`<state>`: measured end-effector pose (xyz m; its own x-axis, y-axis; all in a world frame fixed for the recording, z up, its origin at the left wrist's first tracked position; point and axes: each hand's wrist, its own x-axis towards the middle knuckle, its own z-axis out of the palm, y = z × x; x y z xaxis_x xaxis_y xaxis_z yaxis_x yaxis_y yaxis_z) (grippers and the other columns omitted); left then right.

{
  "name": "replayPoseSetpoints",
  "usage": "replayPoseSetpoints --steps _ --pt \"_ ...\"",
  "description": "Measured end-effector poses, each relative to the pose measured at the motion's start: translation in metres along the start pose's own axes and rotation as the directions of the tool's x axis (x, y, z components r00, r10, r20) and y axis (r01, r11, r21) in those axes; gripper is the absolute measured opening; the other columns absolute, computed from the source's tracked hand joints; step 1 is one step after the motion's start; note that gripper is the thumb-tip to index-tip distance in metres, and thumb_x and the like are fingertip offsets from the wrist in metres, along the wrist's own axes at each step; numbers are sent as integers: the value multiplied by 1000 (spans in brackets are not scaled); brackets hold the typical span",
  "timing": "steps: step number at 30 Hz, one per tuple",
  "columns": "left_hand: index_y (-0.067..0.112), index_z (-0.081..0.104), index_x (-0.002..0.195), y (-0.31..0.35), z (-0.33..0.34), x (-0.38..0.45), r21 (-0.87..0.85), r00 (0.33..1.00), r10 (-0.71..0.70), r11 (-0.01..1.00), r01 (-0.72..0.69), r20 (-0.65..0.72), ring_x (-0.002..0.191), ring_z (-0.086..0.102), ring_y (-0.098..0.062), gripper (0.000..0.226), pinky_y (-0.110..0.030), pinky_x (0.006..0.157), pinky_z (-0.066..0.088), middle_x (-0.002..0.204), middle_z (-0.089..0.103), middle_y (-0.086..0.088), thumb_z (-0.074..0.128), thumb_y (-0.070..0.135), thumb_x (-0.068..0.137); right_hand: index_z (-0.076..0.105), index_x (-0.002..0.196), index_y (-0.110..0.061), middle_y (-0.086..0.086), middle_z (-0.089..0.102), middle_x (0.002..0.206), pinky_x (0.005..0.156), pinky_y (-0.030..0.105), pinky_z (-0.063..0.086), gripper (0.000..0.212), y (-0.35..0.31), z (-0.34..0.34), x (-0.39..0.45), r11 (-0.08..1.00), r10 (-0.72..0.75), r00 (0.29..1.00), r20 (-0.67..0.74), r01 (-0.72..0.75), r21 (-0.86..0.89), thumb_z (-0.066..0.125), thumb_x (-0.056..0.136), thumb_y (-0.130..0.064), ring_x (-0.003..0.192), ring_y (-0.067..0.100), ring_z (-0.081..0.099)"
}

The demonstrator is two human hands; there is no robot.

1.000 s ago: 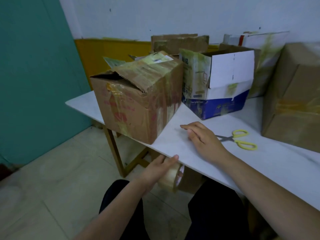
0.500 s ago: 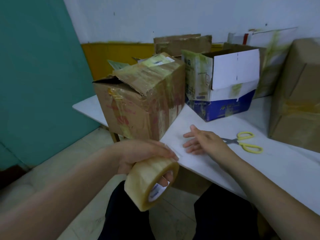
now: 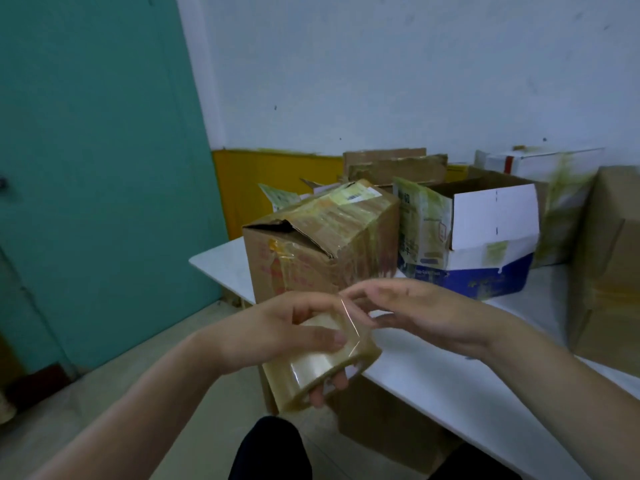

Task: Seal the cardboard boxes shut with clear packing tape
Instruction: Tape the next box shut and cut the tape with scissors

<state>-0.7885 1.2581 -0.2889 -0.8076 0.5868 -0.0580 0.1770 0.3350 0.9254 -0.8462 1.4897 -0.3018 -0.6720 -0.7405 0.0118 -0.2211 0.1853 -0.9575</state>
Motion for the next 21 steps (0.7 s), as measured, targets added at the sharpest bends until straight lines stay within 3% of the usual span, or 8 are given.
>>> replayPoseSetpoints --steps 5,8,10,13,15,18,21 --pt "5 58 130 1 -10 -8 -66 998 26 998 -22 52 75 72 -2 35 -15 66 55 94 76 10 55 8 95 68 114 -3 8 71 108 92 26 52 24 -19 -9 16 996 -52 997 52 56 -69 62 93 -14 103 19 66" --pt "16 67 128 -3 -18 -6 -11 998 53 999 -53 30 96 71 -12 32 -21 77 55 112 74 5 60 15 96 67 105 -3 5 70 97 84 23 53 17 -20 -11 29 994 -38 997 66 45 -101 68 89 -9 91 14 65" --pt "23 70 124 -5 -23 -4 -35 999 32 999 -32 7 100 70 -23 31 -27 80 57 116 73 -4 61 18 94 68 100 -5 5 71 95 83 24 53 16 -21 -12 35 990 -73 997 38 77 -122 71 85 -12 89 14 66" --pt "22 70 121 4 -35 -2 -183 999 -10 983 3 -37 87 73 -22 29 -28 74 58 104 75 -10 60 20 93 68 93 -6 11 73 104 87 27 55 9 -34 -16 37 972 -179 981 -72 164 -169 70 85 -11 95 18 69" --pt "19 67 125 21 -45 0 -245 998 -57 968 55 -2 74 72 -24 31 -28 64 59 95 75 -15 60 25 95 67 90 -6 7 74 105 74 16 53 3 -51 -24 37 964 -235 959 -159 208 -168 66 88 -8 87 7 70" --pt "10 67 126 47 -65 10 -153 987 -152 978 143 -46 65 67 -25 33 -27 53 58 88 73 -19 58 30 102 69 88 -8 6 75 92 68 15 52 3 -82 -50 45 946 -237 958 -158 191 -262 67 89 -11 79 9 69" --pt "4 66 124 76 -87 21 -26 980 -131 991 129 -150 64 67 -23 51 -27 55 58 93 74 -19 66 40 88 70 91 -5 9 71 78 66 23 54 11 -106 -80 61 925 -179 968 -177 104 -365 71 86 -15 68 14 65"
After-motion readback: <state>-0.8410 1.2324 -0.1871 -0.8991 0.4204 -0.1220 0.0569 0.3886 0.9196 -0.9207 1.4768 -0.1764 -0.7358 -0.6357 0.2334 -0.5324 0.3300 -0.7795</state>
